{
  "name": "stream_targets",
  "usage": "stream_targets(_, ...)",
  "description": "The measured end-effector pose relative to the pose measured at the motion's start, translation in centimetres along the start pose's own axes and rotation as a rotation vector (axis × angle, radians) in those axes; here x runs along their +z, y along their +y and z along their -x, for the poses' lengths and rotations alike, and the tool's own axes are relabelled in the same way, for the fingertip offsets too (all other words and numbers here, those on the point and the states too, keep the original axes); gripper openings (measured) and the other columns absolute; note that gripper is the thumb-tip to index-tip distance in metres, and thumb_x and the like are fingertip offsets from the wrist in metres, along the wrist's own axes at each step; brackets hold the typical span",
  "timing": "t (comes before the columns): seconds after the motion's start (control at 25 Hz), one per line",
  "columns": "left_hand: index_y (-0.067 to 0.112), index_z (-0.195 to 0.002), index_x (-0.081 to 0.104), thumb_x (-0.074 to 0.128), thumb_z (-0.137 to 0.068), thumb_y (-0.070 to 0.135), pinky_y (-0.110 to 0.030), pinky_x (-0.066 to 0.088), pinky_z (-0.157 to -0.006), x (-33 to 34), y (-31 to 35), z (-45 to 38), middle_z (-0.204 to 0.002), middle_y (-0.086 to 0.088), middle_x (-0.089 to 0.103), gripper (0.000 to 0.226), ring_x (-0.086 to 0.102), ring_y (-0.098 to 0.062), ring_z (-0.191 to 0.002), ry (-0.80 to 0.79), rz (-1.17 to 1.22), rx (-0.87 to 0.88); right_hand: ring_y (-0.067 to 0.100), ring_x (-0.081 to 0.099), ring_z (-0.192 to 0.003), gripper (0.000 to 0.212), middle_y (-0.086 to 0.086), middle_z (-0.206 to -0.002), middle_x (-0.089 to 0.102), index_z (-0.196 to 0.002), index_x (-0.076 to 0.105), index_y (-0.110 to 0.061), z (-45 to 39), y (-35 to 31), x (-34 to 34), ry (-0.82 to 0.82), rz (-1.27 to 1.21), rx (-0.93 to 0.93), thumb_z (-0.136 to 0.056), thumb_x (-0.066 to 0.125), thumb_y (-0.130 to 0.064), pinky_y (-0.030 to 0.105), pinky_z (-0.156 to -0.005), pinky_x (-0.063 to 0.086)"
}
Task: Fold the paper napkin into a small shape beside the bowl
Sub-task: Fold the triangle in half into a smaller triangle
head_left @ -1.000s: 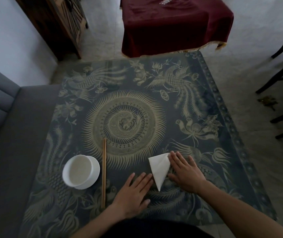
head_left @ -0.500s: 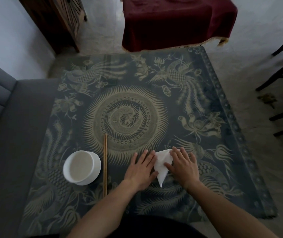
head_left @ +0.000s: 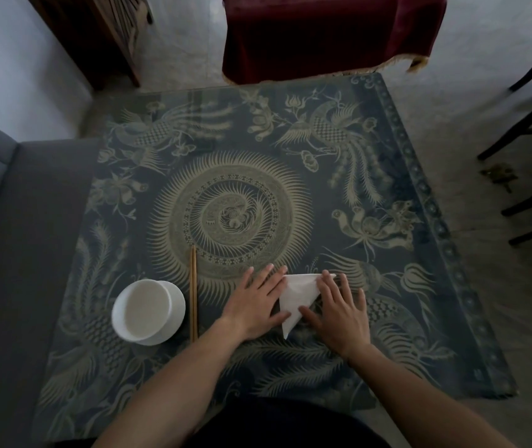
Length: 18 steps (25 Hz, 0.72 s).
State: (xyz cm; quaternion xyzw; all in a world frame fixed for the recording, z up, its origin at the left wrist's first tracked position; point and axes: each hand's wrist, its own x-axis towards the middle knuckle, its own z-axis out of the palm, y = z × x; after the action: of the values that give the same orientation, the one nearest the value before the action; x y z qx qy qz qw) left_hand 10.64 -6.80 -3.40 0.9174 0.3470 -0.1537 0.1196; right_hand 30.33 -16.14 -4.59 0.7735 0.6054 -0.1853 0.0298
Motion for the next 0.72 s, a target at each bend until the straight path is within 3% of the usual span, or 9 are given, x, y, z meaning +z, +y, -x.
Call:
stream_targets(0.12,0.016,-0.156,0.005,0.020,-0.102,0.054,-0.047,-0.002,-0.121,0.8,2.5,-0.3,-0.165,0.002,-0.005,0.068,-0.007,-0.018,-0.150,0.046,0.076,-0.051,0.022,0.006,-0.148,0.064,-0.006,-0.159,0.023,-0.145,0.033,-0.025,-0.1,-0.1,-0.3,0.077,-0.057,0.022,-0.095,0.021,-0.064,0.055,-0.116,0.014)
stream_targets(0.24,0.017,-0.155,-0.006,0.017,-0.105,0.047,-0.045,-0.008,-0.120,1.8,3.1,-0.1,-0.164,0.002,-0.012,0.063,-0.012,-0.016,-0.150,0.014,0.070,-0.082,0.020,0.018,-0.146,0.055,-0.008,-0.156,0.032,-0.141,0.041,-0.026,-0.4,-0.1,-0.4,0.113,-0.063,0.059,-0.097,0.032,-0.058,0.054,-0.113,0.019)
stream_targets(0.56,0.025,-0.154,-0.014,0.015,-0.097,0.065,-0.052,-0.012,-0.118,3.1,1.9,2.8,-0.162,0.007,-0.019,0.075,-0.024,-0.018,-0.146,-0.030,0.021,0.046,0.020,0.005,-0.148,0.071,-0.012,-0.159,0.021,-0.144,0.031,-0.028,-0.3,-0.1,0.4,0.061,-0.011,0.063,-0.088,0.029,-0.073,0.062,-0.112,0.010)
stream_targets(0.72,0.019,-0.157,0.004,0.030,-0.095,0.066,-0.053,-0.002,-0.117,4.5,2.3,6.1,-0.165,0.001,-0.001,0.082,-0.003,-0.023,-0.151,-0.001,0.017,0.121,0.020,-0.003,-0.148,0.077,-0.012,-0.161,0.014,-0.146,0.025,-0.029,-0.1,-0.1,0.6,0.036,0.002,0.057,-0.086,0.026,-0.077,0.065,-0.112,0.007)
